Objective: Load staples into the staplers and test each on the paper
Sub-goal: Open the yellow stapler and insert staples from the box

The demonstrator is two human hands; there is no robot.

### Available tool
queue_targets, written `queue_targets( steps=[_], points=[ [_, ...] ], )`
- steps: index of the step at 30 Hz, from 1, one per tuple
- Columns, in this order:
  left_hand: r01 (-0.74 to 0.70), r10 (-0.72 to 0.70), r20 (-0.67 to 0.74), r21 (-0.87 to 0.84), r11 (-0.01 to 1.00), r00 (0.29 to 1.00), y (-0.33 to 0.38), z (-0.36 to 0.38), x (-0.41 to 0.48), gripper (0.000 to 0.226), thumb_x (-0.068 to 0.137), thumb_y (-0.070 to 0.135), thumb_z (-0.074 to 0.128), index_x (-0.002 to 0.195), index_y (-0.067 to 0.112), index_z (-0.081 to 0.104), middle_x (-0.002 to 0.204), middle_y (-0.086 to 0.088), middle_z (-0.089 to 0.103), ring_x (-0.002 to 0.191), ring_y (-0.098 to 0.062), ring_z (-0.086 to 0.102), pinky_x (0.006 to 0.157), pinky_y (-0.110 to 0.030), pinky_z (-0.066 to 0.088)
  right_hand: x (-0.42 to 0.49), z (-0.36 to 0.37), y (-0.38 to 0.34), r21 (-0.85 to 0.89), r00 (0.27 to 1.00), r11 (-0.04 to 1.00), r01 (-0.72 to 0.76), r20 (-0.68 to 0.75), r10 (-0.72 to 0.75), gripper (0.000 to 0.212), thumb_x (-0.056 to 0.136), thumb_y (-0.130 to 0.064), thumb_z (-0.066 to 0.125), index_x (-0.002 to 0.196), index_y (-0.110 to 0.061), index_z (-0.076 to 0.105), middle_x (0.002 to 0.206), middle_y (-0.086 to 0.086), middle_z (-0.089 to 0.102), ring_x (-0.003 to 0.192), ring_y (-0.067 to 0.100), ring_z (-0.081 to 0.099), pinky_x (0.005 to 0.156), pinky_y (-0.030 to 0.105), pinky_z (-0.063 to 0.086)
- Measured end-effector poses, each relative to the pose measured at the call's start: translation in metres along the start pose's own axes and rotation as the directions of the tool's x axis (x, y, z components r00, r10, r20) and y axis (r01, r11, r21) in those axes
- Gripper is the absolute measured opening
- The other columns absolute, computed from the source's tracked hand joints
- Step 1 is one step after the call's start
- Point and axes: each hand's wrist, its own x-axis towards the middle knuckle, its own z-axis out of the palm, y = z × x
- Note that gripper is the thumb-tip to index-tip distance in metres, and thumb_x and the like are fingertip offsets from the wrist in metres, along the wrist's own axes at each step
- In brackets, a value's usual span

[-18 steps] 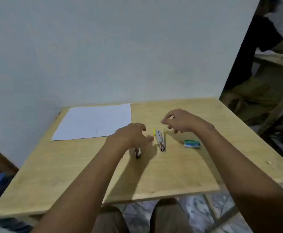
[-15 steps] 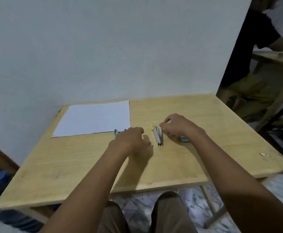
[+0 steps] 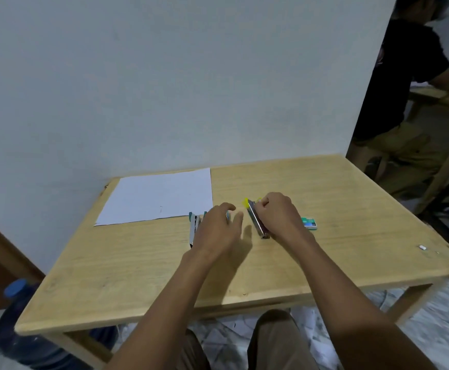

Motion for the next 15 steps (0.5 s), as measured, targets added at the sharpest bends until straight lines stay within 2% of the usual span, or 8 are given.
queue_targets(
  steps=[3,5,7,9,12,15],
  points=[
    [0.056,-0.051,0.023,-0.255,0.965,0.998,0.014,-0.002,0.001,0.039,0.093,0.058,0.05,0.107,0.026,0.067,0.078,0.004,0.063,0.065,-0.007,0.057,0.063,-0.022,0.042,-0.018,0.0,-0.007,0.203,0.997,0.977,0.069,-0.057,-0.059,0.022,0.094,-0.03,0.054,0.084,-0.014,0.064,0.076,0.001,0.069,0.07,0.023,0.066,0.061,0.036,0.051],
    [0.051,-0.041,0.036,-0.356,0.933,0.999,0.018,-0.005,0.002,0.041,0.092,0.057,0.054,0.09,0.02,0.071,0.069,-0.003,0.064,0.058,-0.01,0.054,0.061,-0.026,0.043,-0.028,0.002,-0.012,0.257,0.99,0.959,0.124,-0.098,-0.102,0.02,0.095,-0.033,0.055,0.091,-0.017,0.067,0.076,-0.004,0.071,0.071,0.017,0.068,0.064,0.037,0.056],
    [0.021,-0.028,-0.012,-0.382,0.924,1.0,0.015,-0.007,0.005,0.043,0.09,0.051,0.061,0.08,0.01,0.072,0.07,-0.016,0.067,0.058,-0.013,0.054,0.062,-0.029,0.045,-0.034,0.004,-0.014,0.275,0.98,0.945,0.174,-0.144,-0.139,0.02,0.095,-0.033,0.057,0.091,-0.018,0.069,0.076,-0.007,0.071,0.072,0.013,0.068,0.066,0.037,0.056],
    [0.005,-0.022,-0.038,-0.395,0.918,0.999,0.011,-0.01,0.007,0.046,0.089,0.049,0.064,0.076,0.005,0.07,0.074,-0.019,0.068,0.058,-0.014,0.055,0.062,-0.031,0.047,-0.036,0.005,-0.016,0.292,0.974,0.936,0.199,-0.168,-0.154,0.019,0.096,-0.032,0.058,0.093,-0.018,0.071,0.079,-0.006,0.072,0.073,0.013,0.068,0.067,0.038,0.056],
    [-0.045,0.011,-0.087,-0.397,0.917,0.996,0.01,-0.013,0.005,0.048,0.086,0.049,0.063,0.074,0.002,0.066,0.066,-0.017,0.064,0.056,-0.015,0.053,0.058,-0.035,0.047,-0.036,0.006,-0.018,0.322,0.969,0.922,0.214,-0.188,-0.159,0.018,0.097,-0.032,0.058,0.099,-0.019,0.071,0.083,-0.004,0.073,0.075,0.014,0.069,0.067,0.037,0.056],
    [-0.094,0.038,-0.146,-0.4,0.912,0.988,0.009,-0.015,0.0,0.042,0.091,0.038,0.064,0.074,0.0,0.064,0.055,-0.004,0.053,0.05,-0.011,0.044,0.051,-0.024,0.037,-0.035,0.01,-0.023,0.346,0.961,0.909,0.231,-0.228,-0.157,0.018,0.098,-0.03,0.056,0.102,-0.019,0.07,0.081,-0.006,0.071,0.072,0.01,0.067,0.065,0.032,0.055]
  ],
)
